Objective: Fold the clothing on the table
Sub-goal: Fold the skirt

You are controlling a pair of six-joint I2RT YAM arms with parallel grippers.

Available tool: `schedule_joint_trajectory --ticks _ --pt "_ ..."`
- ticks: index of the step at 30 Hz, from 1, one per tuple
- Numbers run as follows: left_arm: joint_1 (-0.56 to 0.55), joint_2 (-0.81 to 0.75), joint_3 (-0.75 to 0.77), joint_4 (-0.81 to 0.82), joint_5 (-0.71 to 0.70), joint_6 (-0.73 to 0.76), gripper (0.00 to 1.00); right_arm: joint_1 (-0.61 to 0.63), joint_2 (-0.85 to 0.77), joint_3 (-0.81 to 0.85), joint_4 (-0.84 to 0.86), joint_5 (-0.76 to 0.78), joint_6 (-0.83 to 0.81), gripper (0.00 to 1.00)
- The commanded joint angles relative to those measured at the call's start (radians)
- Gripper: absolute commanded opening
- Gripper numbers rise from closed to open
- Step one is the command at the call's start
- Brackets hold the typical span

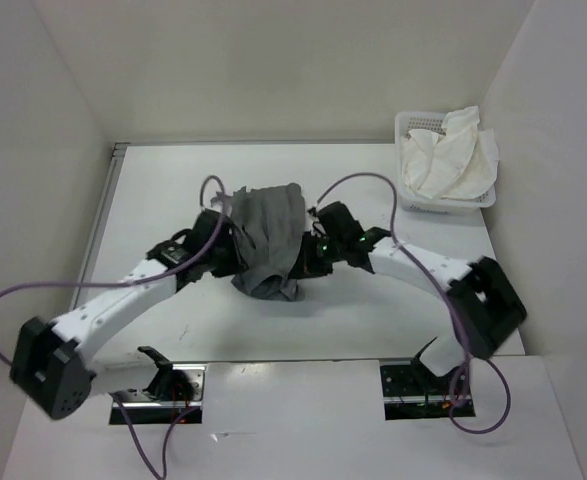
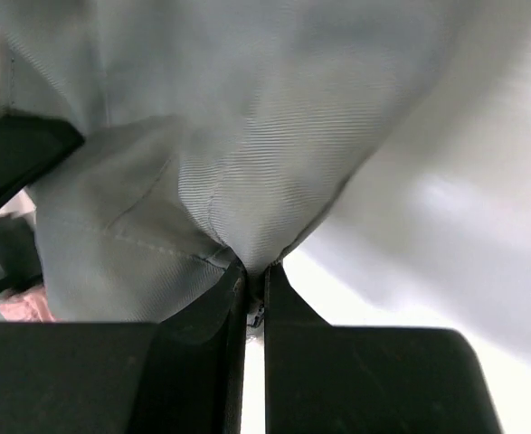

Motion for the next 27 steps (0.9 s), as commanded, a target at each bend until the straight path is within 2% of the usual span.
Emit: schedule_joint_trajectory --ticks 1,2,4,7,12,16,21,22,24,25,26,27 --pt "-0.017 -0.254 0.17 -0.088 0.045 0.052 0.0 0.011 -0.275 0.171 -0.193 0.131 -0.084 0.01" --pt "-0.017 -0.341 0.204 -0.103 0.059 0.052 0.0 0.011 -0.315 0.23 -0.227 0.141 -0.093 0.01" --pt "-0.017 -0.403 0.306 -0.148 0.059 0.064 0.0 0.011 -0.416 0.286 -0.304 0.151 -0.107 0.01" --pt "-0.017 -0.479 0.371 -0.146 0.139 0.086 0.0 0.011 -0.522 0.35 -0.358 0.103 -0.134 0.01" --pt "-0.017 -0.625 0.307 -0.056 0.292 0.008 0.0 0.011 -0.664 0.326 -0.376 -0.016 -0.159 0.01" --pt "-0.017 -0.662 0.247 -0.047 0.314 -0.025 0.0 0.011 -0.76 0.257 -0.364 -0.027 -0.115 0.01" --pt "-0.017 -0.573 0.173 0.009 0.3 -0.037 0.0 -0.057 -0.702 0.22 -0.392 -0.014 -0.115 0.01" --pt "-0.017 -0.511 0.173 0.019 0.264 -0.02 0.0 -0.077 -0.686 0.211 -0.381 -0.023 -0.13 0.01" --pt "-0.017 -0.434 0.228 0.038 0.224 0.012 0.0 -0.178 -0.616 0.22 -0.356 -0.044 -0.153 0.01" --pt "-0.017 -0.339 0.262 0.048 0.187 0.032 0.0 -0.224 -0.582 0.254 -0.341 -0.062 -0.189 0.01" --pt "0.003 -0.287 0.299 0.059 0.178 0.077 0.0 -0.326 -0.542 0.278 -0.323 -0.131 -0.211 0.01" --pt "0.023 -0.232 0.343 0.07 0.178 0.096 0.0 -0.374 -0.452 0.307 -0.313 -0.161 -0.226 0.01"
